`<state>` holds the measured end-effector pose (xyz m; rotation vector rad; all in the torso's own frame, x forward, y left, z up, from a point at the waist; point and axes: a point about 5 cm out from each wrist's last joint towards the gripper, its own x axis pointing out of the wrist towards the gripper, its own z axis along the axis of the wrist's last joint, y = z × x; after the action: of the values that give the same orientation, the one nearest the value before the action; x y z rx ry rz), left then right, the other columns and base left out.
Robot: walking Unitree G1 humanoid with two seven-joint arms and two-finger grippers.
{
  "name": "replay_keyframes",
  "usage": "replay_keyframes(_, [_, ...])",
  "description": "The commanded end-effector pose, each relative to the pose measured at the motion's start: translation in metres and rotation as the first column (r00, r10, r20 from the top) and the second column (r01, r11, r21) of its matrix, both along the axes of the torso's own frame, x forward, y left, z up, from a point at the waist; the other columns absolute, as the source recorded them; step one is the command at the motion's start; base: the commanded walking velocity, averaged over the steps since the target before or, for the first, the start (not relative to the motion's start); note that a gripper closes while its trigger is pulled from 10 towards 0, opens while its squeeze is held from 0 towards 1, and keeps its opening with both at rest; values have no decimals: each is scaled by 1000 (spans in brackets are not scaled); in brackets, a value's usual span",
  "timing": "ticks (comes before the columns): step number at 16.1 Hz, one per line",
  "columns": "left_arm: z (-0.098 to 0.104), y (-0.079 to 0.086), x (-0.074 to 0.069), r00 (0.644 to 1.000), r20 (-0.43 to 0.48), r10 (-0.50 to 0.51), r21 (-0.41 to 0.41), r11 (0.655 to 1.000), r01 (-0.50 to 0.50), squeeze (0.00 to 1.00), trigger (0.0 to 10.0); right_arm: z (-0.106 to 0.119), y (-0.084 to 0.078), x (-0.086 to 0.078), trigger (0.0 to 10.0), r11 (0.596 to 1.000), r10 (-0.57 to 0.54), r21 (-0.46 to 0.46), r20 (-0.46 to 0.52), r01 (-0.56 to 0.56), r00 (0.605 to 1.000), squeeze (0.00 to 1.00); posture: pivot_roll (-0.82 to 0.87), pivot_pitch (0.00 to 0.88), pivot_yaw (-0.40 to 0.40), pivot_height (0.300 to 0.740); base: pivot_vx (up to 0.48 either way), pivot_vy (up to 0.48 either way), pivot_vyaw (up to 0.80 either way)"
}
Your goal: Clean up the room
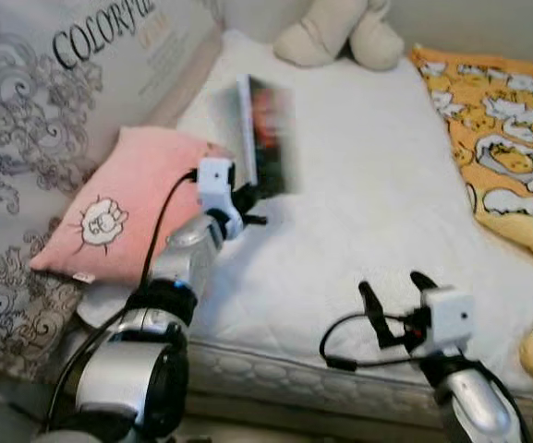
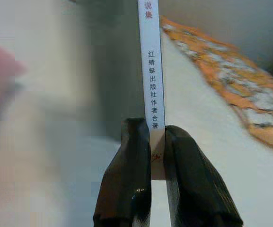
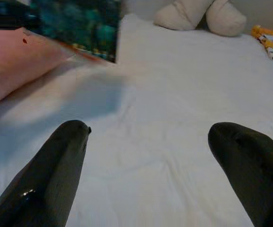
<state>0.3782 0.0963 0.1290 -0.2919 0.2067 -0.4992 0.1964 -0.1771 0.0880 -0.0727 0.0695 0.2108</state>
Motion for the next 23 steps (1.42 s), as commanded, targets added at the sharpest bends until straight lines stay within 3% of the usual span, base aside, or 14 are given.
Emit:
replay_keyframes(1, [11, -10, 1, 993, 19, -114, -108, 987, 116, 0, 0, 6, -4, -9, 10000, 1000, -3, 3, -13, 3, 1000, 63, -250, 132, -41, 732, 0, 0, 0])
replay_keyframes(2, [4, -6, -1, 990, -36, -134, -179, 976, 126, 0, 0, 8, -5, -18, 10000, 1000, -2, -4, -29, 2, 1000, 63, -274, 153, -46, 732, 0, 0, 0])
replay_keyframes(5, [-21, 17, -9, 975, -184, -124, -254, 964, 75, 0, 0, 15, -8, -37, 10000, 1000, -2, -13, -66, 2, 998, 67, -313, 200, -66, 732, 0, 0, 0])
replay_keyframes(6, [-30, 21, -12, 968, -216, -130, -217, 973, 82, 0, 0, 16, -7, -39, 10000, 1000, -2, -13, -72, 1, 997, 63, -317, 209, -72, 732, 0, 0, 0])
replay_keyframes(7, [-59, 40, -27, 938, -333, -100, -11, 995, 102, 0, 0, 18, -5, -42, 10000, 1000, 3, -10, -85, -4, 996, 67, -319, 220, -77, 732, 0, 0, 0])
replay_keyframes(8, [-68, 49, -32, 928, -368, -65, 68, 993, 97, 0, 0, 19, -4, -43, 10000, 1000, 5, -9, -87, -6, 996, 67, -319, 221, -77, 732, 0, 0, 0])
replay_keyframes(10, [-68, 64, -31, 932, -362, 2, 143, 988, 53, 0, 0, 21, -4, -42, 10000, 1000, 10, -8, -89, -11, 996, 63, -315, 225, -76, 732, 0, 0, 0])
replay_keyframes(12, [-52, 86, -21, 958, -282, 55, 289, 957, 31, 0, 0, 23, -5, -40, 10000, 999, 29, -12, -95, -30, 995, 67, -299, 225, -75, 732, 0, 0, 0])
replay_keyframes(14, [-36, 90, -12, 977, -213, 22, 408, 911, 69, 0, 0, 22, -2, -37, 10000, 999, 36, -9, -96, -37, 995, 63, -286, 222, -73, 732, 0, 0, 0])
replay_keyframes(16, [-23, 90, -5, 984, -176, -1, 476, 875, 86, 0, 0, 21, 2, -36, 10000, 999, 42, -2, -95, -43, 995, 67, -278, 219, -69, 732, 0, 0, 0])
replay_keyframes(23, [-19, 97, -2, 975, -213, 55, 565, 822, 77, 0, 0, 18, 6, -34, 10000, 999, 46, 7, -104, -45, 994, 71, -257, 212, -53, 732, 0, 0, 0])
